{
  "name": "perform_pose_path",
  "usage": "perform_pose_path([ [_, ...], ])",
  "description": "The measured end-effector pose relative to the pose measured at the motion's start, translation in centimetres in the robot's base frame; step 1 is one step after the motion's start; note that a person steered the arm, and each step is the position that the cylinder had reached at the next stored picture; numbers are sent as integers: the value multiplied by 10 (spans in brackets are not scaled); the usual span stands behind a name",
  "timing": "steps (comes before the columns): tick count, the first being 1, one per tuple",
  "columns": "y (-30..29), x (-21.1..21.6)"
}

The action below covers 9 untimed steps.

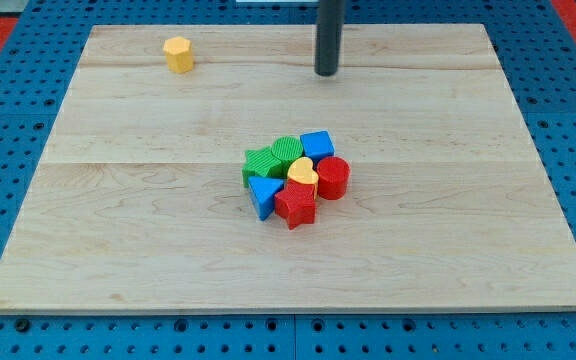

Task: Move the yellow hexagon below the red circle

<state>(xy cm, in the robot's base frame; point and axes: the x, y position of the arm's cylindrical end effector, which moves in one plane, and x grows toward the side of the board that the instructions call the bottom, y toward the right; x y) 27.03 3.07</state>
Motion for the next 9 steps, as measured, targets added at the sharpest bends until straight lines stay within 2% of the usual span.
perform_pose_path([
  [1,-54,-12],
  [3,-160,-75],
  [4,-231,-45],
  [5,-210,-10],
  [7,-183,-20],
  [9,-118,-43],
])
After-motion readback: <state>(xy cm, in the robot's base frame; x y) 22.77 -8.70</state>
